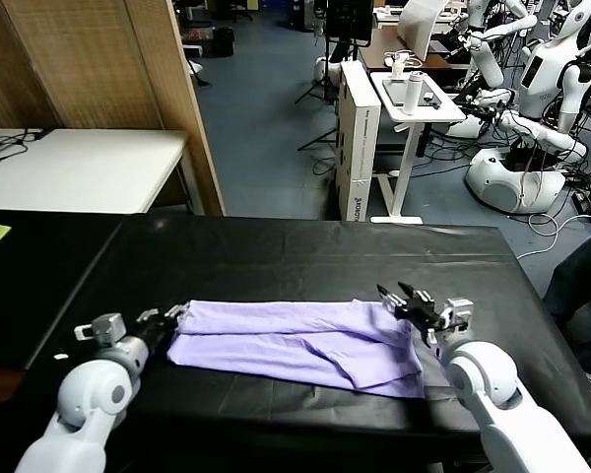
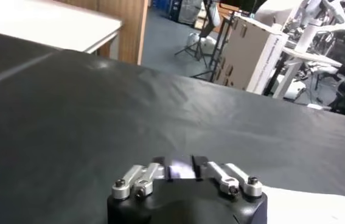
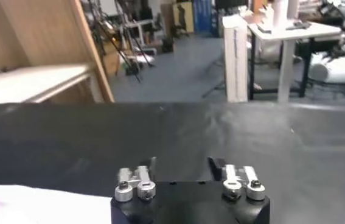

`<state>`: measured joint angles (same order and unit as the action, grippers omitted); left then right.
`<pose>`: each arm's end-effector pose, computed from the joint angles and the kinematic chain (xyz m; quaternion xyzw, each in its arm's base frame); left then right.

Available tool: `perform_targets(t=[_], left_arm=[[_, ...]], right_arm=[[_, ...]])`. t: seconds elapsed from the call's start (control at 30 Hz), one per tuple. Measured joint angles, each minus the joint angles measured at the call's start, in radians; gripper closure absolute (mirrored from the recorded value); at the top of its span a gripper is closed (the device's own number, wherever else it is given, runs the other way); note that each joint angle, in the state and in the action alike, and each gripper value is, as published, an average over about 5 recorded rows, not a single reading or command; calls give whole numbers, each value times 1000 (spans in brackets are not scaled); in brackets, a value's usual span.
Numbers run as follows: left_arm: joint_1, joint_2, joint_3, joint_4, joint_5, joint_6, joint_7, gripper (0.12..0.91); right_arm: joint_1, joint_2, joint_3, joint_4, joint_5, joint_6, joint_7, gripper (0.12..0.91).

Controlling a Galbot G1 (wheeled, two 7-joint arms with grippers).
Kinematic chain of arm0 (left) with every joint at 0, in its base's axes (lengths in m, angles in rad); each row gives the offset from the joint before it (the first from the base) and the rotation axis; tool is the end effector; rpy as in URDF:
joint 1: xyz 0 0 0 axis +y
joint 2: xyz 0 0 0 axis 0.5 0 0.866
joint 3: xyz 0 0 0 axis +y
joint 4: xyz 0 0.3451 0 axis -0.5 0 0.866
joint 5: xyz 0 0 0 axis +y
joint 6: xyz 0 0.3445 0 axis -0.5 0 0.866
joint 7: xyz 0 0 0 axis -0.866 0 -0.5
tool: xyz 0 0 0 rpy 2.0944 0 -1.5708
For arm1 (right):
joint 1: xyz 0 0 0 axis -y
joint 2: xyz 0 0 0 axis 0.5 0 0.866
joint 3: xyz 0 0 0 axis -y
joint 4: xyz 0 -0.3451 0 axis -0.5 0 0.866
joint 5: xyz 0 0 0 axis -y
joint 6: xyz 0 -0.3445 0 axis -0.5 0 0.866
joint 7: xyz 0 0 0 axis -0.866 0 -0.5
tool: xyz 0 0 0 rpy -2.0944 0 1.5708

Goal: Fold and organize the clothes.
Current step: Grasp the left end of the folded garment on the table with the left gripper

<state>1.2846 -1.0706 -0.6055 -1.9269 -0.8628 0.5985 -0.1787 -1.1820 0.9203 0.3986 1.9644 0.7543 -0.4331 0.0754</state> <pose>0.2693 0.1311 -0.2553 -0.0241 -0.9572 0.1306 0.2570 0.2868 -0.0974 -0.2342 0.1436 -0.9745 -0.0302 0.1699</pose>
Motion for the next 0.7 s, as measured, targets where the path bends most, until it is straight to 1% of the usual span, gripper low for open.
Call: perform_targets(t=[0.03, 0.07, 0.17, 0.23, 0.3, 0.37, 0.43, 0.57, 0.7], left_arm=[[10, 12, -12, -5, -36, 13, 14, 152], [20, 26, -24, -9, -75, 25, 34, 137], [45, 74, -66, -11, -197, 66, 105, 125], [52, 107, -89, -4, -265, 103, 139, 124], [52, 138, -104, 9, -310, 131, 164, 123], [48, 161, -111, 24, -328, 138, 185, 123], [42, 176, -111, 41, -326, 138, 201, 123], [30, 182, -102, 77, -295, 138, 229, 123], [35, 184, -93, 105, -278, 138, 256, 123]], right_arm=[[-17, -12, 12, 19, 10, 1, 0, 121], [-34, -24, 25, 37, 19, 1, 0, 120], [-86, -48, 68, 90, 53, -6, 3, 118], [-118, -55, 99, 125, 83, -15, 9, 118], [-147, -57, 130, 160, 116, -23, 15, 118], [-174, -55, 160, 194, 142, -28, 19, 118], [-198, -53, 185, 223, 155, -29, 19, 118], [-236, -48, 221, 261, 162, -29, 19, 118], [-247, -47, 237, 270, 162, -29, 20, 118]])
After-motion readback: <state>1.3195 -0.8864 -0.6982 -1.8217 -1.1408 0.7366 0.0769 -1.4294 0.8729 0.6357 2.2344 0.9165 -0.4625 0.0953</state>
